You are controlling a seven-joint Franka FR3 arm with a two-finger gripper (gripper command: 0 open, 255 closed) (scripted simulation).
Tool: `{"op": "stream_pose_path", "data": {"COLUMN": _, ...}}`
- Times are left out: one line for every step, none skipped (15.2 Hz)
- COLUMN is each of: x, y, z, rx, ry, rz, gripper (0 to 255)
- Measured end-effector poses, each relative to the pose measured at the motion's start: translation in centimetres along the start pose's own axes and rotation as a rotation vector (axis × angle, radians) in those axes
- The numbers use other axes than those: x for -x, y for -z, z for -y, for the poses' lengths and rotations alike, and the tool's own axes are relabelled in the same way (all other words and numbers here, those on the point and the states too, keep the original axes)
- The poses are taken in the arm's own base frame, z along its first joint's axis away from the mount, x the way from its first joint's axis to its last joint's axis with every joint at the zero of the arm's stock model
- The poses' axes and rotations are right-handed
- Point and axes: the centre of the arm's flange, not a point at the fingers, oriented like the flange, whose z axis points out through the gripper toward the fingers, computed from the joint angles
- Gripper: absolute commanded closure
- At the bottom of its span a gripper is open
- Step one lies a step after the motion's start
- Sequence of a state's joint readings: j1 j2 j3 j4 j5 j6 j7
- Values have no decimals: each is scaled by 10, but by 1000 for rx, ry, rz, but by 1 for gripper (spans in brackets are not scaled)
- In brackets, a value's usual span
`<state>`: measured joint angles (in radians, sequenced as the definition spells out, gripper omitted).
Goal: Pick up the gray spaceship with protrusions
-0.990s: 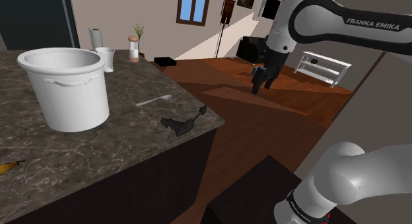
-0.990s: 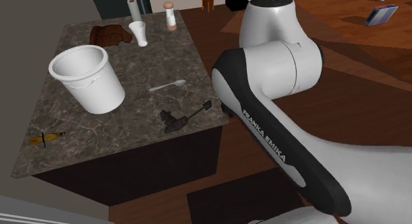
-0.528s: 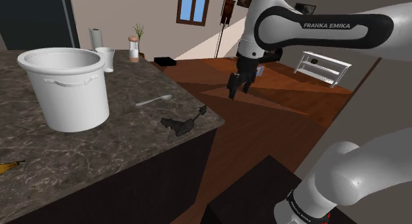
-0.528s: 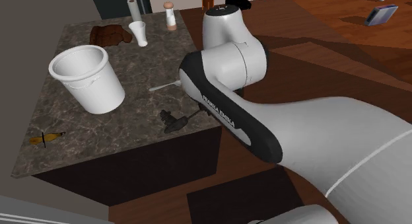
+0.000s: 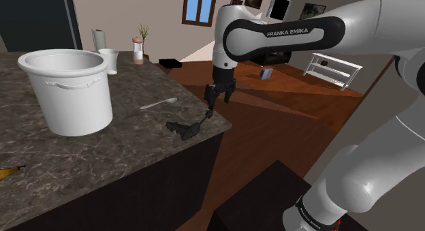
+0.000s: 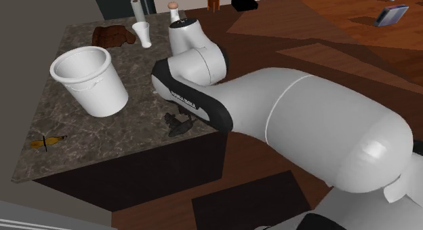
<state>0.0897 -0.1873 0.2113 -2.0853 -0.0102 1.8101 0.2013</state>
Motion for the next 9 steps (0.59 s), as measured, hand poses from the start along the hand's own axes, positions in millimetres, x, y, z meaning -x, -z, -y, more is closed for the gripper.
{"op": "stream_pose_path", "data": {"x": -8, "y": -6, "z": 7, "rx": 1, "ry": 4, "rz": 8, "gripper": 0}}
{"op": "stream_pose_path", "data": {"x": -16, "y": -14, "z": 14, "rx": 2, "ry": 9, "rz": 15, "gripper": 0}}
{"op": "stream_pose_path", "data": {"x": -26, "y": -16, "z": 21, "rx": 3, "ry": 13, "rz": 23, "gripper": 0}}
{"op": "stream_pose_path", "data": {"x": -33, "y": -25, "z": 31, "rx": 3, "ry": 17, "rz": 31, "gripper": 0}}
{"op": "stream_pose_path", "data": {"x": -43, "y": -32, "z": 41, "rx": 4, "ry": 21, "rz": 38, "gripper": 0}}
{"op": "stream_pose_path", "data": {"x": -51, "y": -37, "z": 53, "rx": 5, "ry": 26, "rz": 46, "gripper": 0}}
{"op": "stream_pose_path", "data": {"x": -62, "y": -42, "z": 61, "rx": 5, "ry": 30, "rz": 52, "gripper": 0}}
{"op": "stream_pose_path", "data": {"x": -69, "y": -50, "z": 69, "rx": 6, "ry": 34, "rz": 60, "gripper": 0}}
{"op": "stream_pose_path", "data": {"x": -81, "y": -58, "z": 79, "rx": 7, "ry": 38, "rz": 67, "gripper": 0}}
